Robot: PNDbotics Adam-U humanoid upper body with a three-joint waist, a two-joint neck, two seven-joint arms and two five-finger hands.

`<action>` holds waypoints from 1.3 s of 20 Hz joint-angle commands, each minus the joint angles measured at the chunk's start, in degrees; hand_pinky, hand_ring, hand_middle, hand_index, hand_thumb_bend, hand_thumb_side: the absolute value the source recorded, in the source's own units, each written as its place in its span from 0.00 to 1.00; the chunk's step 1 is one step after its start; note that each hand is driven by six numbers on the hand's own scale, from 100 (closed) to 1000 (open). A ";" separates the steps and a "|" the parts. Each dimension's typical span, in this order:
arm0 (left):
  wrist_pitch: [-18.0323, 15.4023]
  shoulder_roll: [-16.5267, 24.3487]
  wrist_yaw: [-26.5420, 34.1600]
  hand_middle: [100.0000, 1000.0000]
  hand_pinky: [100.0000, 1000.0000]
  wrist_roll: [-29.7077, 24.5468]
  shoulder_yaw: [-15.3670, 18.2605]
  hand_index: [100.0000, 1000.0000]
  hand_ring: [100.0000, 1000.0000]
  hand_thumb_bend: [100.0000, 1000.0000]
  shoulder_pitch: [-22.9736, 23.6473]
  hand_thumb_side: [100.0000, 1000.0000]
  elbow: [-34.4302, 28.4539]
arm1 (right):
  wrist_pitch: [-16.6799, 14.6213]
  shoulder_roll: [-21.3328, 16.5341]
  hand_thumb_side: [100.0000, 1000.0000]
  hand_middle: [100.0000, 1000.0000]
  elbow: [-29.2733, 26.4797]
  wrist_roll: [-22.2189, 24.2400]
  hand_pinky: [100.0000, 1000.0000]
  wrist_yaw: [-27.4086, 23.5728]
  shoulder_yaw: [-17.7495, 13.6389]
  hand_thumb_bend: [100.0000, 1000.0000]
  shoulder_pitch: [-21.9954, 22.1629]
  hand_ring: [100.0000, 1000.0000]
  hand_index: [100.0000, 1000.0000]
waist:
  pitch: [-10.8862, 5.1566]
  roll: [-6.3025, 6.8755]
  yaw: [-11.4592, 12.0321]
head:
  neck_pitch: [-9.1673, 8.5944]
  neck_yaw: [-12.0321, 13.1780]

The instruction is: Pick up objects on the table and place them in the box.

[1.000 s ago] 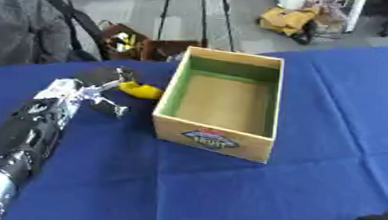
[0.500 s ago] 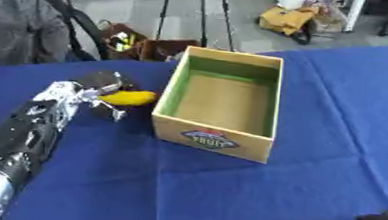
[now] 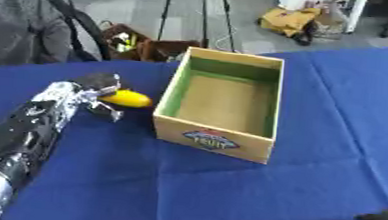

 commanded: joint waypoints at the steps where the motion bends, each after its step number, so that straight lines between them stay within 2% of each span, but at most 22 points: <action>1: 0.62 1.66 1.45 0.26 0.61 0.54 0.40 0.67 0.37 0.00 -0.88 0.15 -1.57 | -0.19 -0.55 0.92 0.43 -0.77 0.14 0.47 -0.18 -0.29 0.00 -0.41 0.67 0.48 | -1.18 -0.56 0.19 | -0.77 -0.17; 7: 1.40 2.28 2.55 0.17 0.54 1.13 0.19 0.58 0.28 0.00 -1.17 0.17 -3.56 | -0.17 -0.63 0.92 0.43 -0.75 0.15 0.48 -0.34 -0.33 0.00 -0.39 0.67 0.48 | -1.49 -0.58 0.45 | -0.79 -0.31; 9: 1.60 2.45 2.32 0.08 0.48 1.13 0.06 0.50 0.18 0.00 -1.19 0.15 -4.06 | -0.18 -0.65 0.92 0.43 -0.74 0.16 0.48 -0.38 -0.34 0.00 -0.38 0.67 0.48 | -1.59 -0.60 0.50 | -0.81 -0.34; 14: 1.79 2.53 1.47 0.08 0.48 1.09 0.08 0.50 0.18 0.00 -1.19 0.15 -4.53 | -0.20 -0.70 0.92 0.43 -0.77 0.16 0.48 -0.46 -0.38 0.00 -0.35 0.67 0.48 | -1.68 -0.63 0.52 | -0.83 -0.38; 15: 1.88 2.62 1.34 0.00 0.27 1.16 0.09 0.37 0.00 0.00 -1.23 0.15 -4.63 | -0.19 -0.72 0.92 0.43 -0.76 0.15 0.48 -0.44 -0.40 0.00 -0.33 0.67 0.48 | -1.74 -0.65 0.52 | -0.86 -0.44; 20: 2.06 3.17 1.28 0.00 0.16 0.52 0.04 0.33 0.00 0.00 -1.62 0.15 -6.95 | -0.24 -0.76 0.92 0.43 -0.78 0.07 0.48 -0.57 -0.51 0.00 -0.24 0.67 0.48 | -2.00 -0.71 0.56 | -0.92 -0.74; 26: 0.00 4.23 5.71 0.00 0.13 -4.46 -0.10 0.32 0.00 0.00 -3.17 0.15 -13.31 | -0.26 -0.94 0.91 0.43 -0.69 -0.03 0.48 -0.56 -0.62 0.00 0.10 0.67 0.48 | -2.46 -0.62 0.82 | -0.69 -1.16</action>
